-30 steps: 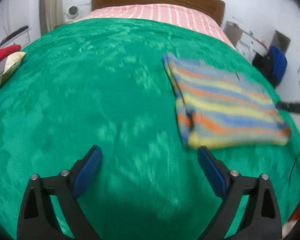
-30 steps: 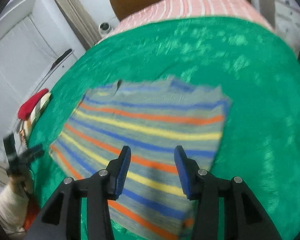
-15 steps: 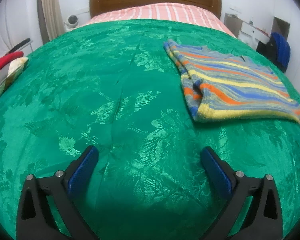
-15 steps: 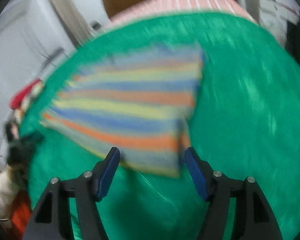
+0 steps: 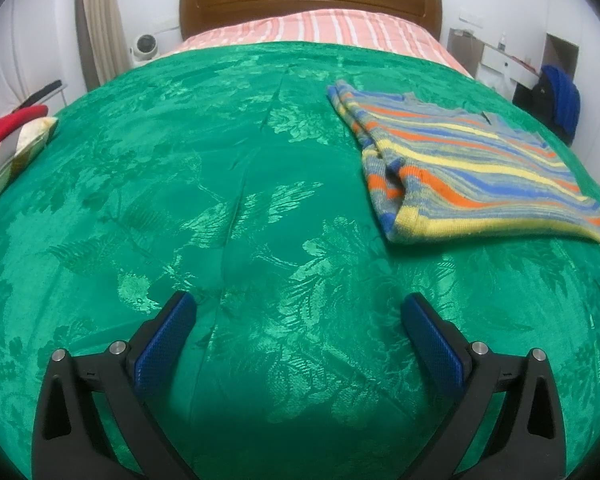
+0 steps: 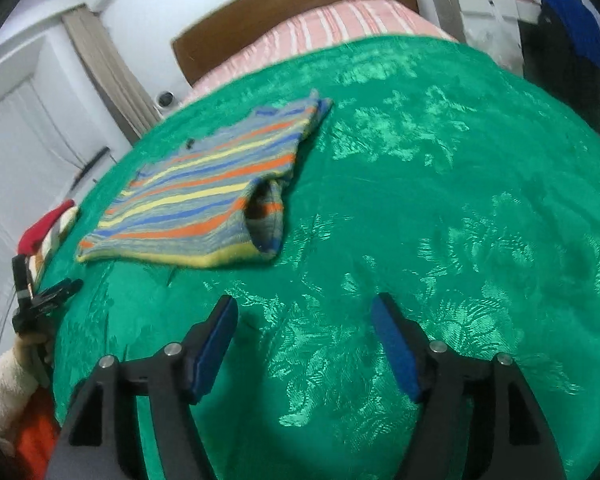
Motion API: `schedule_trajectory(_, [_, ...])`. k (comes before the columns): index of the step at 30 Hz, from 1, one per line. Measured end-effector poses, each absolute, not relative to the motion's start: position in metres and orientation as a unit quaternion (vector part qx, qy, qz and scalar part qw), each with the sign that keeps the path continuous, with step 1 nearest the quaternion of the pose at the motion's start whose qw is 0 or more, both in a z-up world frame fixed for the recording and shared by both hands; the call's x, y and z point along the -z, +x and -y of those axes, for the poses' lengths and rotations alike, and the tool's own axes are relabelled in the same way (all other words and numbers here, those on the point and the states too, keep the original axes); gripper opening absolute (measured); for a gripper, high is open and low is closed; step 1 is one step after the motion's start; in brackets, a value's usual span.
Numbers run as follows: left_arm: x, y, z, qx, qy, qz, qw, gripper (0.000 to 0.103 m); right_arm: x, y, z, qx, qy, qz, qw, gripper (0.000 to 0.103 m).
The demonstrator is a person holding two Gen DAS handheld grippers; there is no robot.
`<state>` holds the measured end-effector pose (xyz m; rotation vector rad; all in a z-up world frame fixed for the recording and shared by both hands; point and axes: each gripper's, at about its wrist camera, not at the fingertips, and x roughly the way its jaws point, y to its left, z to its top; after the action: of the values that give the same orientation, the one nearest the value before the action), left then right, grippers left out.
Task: Fold small clothes
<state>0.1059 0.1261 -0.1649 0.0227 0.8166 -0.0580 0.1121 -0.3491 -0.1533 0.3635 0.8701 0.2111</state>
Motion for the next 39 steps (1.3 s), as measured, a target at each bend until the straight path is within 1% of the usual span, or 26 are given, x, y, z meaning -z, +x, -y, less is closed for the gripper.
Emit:
schedule_trajectory(2, [0.166,0.106,-0.126,0.028,0.011,-0.396,0.918,0.103,0.155,0.109,0.346,-0.105,0.170,-0.404,0.893,0.075])
schedule_trajectory(8, [0.167,0.106,-0.126,0.028,0.012,-0.393,0.919,0.103,0.156,0.105,0.350,-0.111,0.179,-0.398,0.893,0.076])
schedule_trajectory(11, [0.161,0.106,-0.127,0.032,0.011,-0.408,0.912,0.101,0.154,0.109,0.349,-0.108,0.179,-0.406,0.890,0.076])
schedule_trajectory(12, [0.154,0.107,-0.130,0.041,0.008,-0.419,0.907,0.101,0.152,0.112,0.348,-0.106,0.174,-0.417,0.886,0.075])
schedule_trajectory(14, [0.132,0.109,-0.138,0.063,0.000,-0.408,0.911,0.100,0.139,0.124,0.347,-0.100,0.160,-0.451,0.872,0.075])
schedule_trajectory(16, [0.104,0.118,-0.148,0.084,-0.012,-0.381,0.921,0.100,0.112,0.136,0.356,-0.103,0.163,-0.435,0.880,0.075])
schedule_trajectory(19, [0.068,0.169,-0.153,0.129,-0.031,-0.380,0.915,0.100,0.083,0.171,0.366,-0.107,0.150,-0.409,0.894,0.075])
schedule_trajectory(22, [0.059,0.242,-0.145,0.170,-0.051,-0.417,0.892,0.097,0.074,0.220,0.363,-0.118,0.130,-0.420,0.890,0.075])
schedule_trajectory(23, [0.062,0.269,-0.140,0.174,-0.055,-0.433,0.883,0.086,0.076,0.244,0.360,-0.126,0.117,-0.433,0.885,0.075])
schedule_trajectory(24, [0.064,0.287,-0.136,0.170,-0.057,-0.444,0.878,0.079,0.078,0.259,0.359,-0.128,0.112,-0.442,0.881,0.075])
schedule_trajectory(25, [0.072,0.313,-0.129,0.165,-0.063,-0.463,0.868,0.078,0.082,0.274,0.359,-0.128,0.112,-0.451,0.876,0.074])
schedule_trajectory(26, [0.078,0.329,-0.122,0.165,-0.067,-0.476,0.862,0.076,0.087,0.293,0.359,-0.128,0.123,-0.463,0.869,0.071])
schedule_trajectory(28, [0.089,0.348,-0.107,0.163,-0.061,-0.488,0.855,0.073,0.092,0.316,0.363,-0.127,0.146,-0.475,0.859,0.065])
schedule_trajectory(31, [0.106,0.368,-0.080,0.162,-0.028,-0.501,0.849,0.066,0.102,0.350,0.373,-0.135,0.208,-0.500,0.830,0.060])
schedule_trajectory(32, [0.111,0.371,-0.073,0.161,-0.018,-0.507,0.847,0.060,0.105,0.360,0.375,-0.133,0.224,-0.511,0.819,0.060])
schedule_trajectory(33, [0.118,0.374,-0.066,0.156,-0.005,-0.515,0.843,0.056,0.109,0.368,0.377,-0.134,0.234,-0.519,0.811,0.059])
schedule_trajectory(34, [0.123,0.376,-0.062,0.151,0.007,-0.521,0.840,0.055,0.112,0.374,0.376,-0.132,0.236,-0.525,0.807,0.059])
schedule_trajectory(36, [0.128,0.377,-0.058,0.149,0.017,-0.527,0.837,0.045,0.117,0.385,0.371,-0.121,0.218,-0.540,0.804,0.059])
schedule_trajectory(37, [0.130,0.379,-0.055,0.149,0.020,-0.529,0.835,0.042,0.121,0.390,0.367,-0.114,0.203,-0.548,0.804,0.056])
schedule_trajectory(38, [0.132,0.379,-0.053,0.146,0.023,-0.530,0.835,0.035,0.123,0.392,0.365,-0.111,0.197,-0.552,0.803,0.051])
schedule_trajectory(39, [0.132,0.378,-0.052,0.144,0.025,-0.527,0.837,0.025,0.127,0.395,0.363,-0.107,0.192,-0.557,0.801,0.048])
